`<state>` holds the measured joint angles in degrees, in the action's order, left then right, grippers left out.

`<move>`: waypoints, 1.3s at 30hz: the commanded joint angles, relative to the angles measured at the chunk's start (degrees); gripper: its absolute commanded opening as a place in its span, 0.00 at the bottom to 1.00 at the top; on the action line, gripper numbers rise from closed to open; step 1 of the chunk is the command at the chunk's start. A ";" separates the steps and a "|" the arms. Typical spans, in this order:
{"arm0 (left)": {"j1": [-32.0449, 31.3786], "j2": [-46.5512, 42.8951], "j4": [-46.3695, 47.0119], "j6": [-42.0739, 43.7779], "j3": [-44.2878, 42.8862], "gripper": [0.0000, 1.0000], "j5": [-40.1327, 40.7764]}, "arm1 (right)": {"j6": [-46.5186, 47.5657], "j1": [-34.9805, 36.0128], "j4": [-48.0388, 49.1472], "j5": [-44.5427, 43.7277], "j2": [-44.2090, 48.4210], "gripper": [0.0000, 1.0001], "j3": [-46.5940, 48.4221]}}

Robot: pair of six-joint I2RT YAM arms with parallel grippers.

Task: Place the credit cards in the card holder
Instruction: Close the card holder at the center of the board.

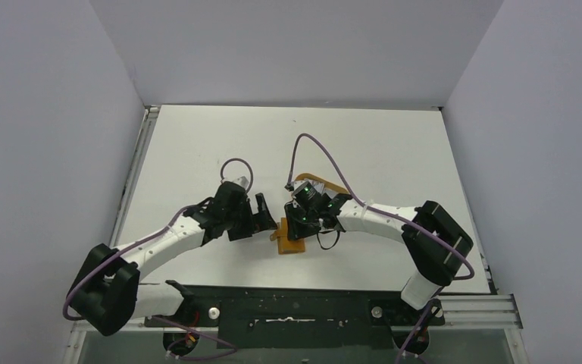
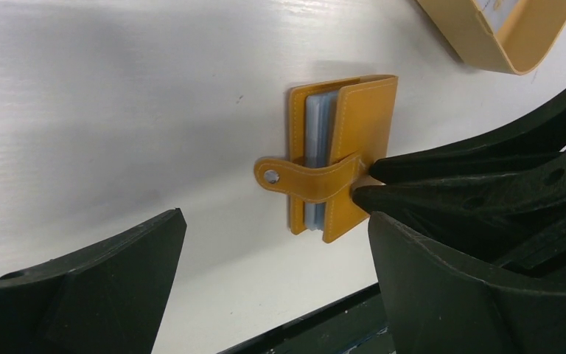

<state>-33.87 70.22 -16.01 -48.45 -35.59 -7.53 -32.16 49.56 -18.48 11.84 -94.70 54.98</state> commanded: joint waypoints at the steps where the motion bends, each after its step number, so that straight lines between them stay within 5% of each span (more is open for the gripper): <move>1: -2.25 4.28 2.41 2.17 -5.82 0.94 1.22 | -0.18 0.39 2.56 -0.76 -1.02 0.29 2.43; 23: -4.23 20.67 0.94 1.58 -13.01 0.66 1.95 | 0.19 0.63 3.58 0.06 -0.33 0.32 0.96; 39: -5.15 24.06 -0.37 3.17 -10.83 0.05 2.05 | -1.47 0.01 2.35 -2.02 6.35 0.40 -0.96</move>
<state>-38.70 92.77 -14.09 -47.37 -48.03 -7.77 -32.58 49.60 -17.17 11.99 -93.06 54.85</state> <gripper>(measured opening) 0.110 0.377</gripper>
